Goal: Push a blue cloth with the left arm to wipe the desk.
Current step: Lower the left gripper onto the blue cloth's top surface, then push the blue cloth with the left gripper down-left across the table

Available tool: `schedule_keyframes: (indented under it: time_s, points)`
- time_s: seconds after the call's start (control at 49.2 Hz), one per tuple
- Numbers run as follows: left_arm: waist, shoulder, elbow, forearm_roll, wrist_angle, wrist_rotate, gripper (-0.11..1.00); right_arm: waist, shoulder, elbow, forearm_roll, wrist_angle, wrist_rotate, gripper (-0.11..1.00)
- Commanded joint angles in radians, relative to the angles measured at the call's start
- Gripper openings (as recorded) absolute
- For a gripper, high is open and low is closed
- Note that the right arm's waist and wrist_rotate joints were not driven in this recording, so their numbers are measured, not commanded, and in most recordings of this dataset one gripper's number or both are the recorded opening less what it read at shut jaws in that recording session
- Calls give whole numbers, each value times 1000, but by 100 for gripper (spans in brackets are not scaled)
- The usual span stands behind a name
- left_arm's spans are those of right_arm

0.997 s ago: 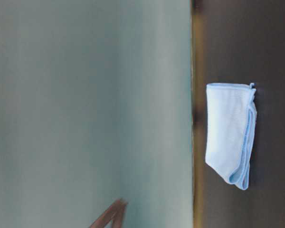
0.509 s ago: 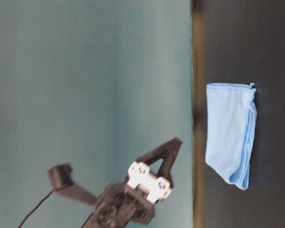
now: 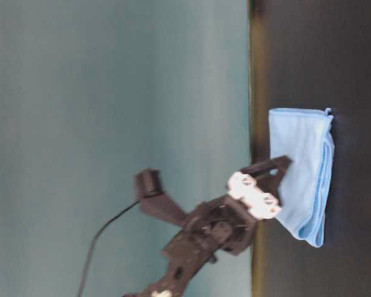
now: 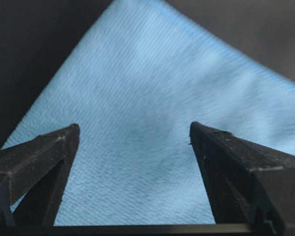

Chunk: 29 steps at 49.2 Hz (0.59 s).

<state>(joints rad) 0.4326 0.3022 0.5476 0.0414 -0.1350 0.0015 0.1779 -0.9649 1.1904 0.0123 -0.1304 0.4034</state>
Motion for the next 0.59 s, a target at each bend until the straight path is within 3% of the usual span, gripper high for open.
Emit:
schedule_keyframes:
  time_s: [0.0,0.285,0.57]
  points:
    - [-3,25,-25,2,-6,2,87,0,9,-5,2,-5,0,0]
    - [2,32,0,2,-12,-6,87,0,9,3,2,3,2,0]
    - [-11,-14,104,2,-34,-14,87,-2,9,5,2,18,2,0]
